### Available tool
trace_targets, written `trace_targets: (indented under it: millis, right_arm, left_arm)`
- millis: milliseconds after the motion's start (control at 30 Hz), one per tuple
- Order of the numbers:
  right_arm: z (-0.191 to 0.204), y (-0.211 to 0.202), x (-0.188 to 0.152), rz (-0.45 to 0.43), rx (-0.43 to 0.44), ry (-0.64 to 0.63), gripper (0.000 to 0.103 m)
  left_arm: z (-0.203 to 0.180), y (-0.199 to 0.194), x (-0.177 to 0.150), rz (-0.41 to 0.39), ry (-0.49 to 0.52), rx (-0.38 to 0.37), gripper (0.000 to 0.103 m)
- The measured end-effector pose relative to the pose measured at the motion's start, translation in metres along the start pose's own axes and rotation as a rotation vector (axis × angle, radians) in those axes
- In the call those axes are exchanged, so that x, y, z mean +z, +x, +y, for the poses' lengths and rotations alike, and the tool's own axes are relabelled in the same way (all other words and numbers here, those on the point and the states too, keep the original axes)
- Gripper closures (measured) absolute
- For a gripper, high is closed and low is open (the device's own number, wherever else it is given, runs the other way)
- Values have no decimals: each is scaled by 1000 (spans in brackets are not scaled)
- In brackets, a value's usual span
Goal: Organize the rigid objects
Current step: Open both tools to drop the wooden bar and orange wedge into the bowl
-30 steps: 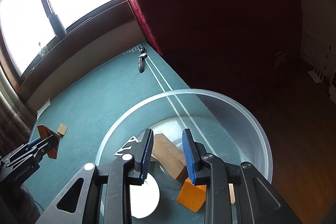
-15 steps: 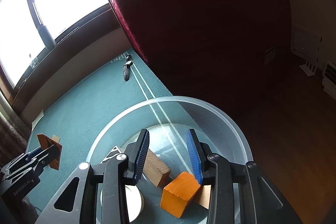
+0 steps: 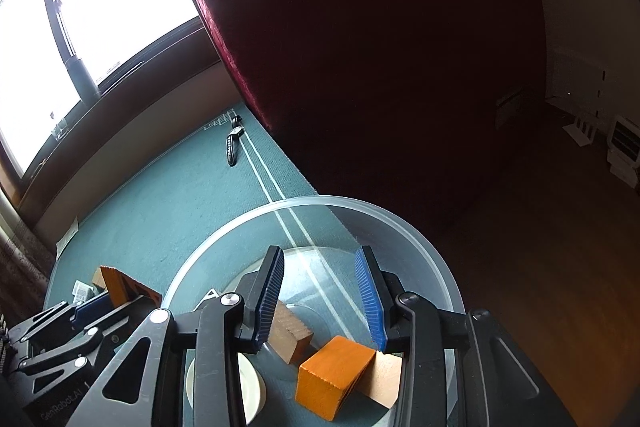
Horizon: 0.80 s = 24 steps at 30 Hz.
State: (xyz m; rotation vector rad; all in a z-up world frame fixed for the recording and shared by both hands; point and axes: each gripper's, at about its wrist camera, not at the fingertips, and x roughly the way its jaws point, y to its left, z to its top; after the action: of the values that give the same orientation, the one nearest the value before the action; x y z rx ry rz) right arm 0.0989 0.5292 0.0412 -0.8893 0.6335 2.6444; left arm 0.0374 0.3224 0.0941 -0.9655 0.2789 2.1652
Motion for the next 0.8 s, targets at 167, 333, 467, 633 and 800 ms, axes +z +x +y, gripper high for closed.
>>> trace_targets:
  millis: [167,333,467,633,800]
  right_arm:
    - [-3,-1,2,-11,-9,8,63]
    - [-4,0,4,-23,-17,16,61]
    - [-4,1,4,-28,-21,20,54]
    - [-3,0,3,-30,-18,14,52]
    - [0,-1,0,-31,-11,8,48]
  left_arm:
    - [-15,3,0,7,30,-38,69]
    - [-19,7,0,27,18,-100,60]
    - [-15,4,1,7,2,-86,44]
    - [-6,4,1,2,-26,-63,44]
    - [8,6,0,16,-89,-62,31]
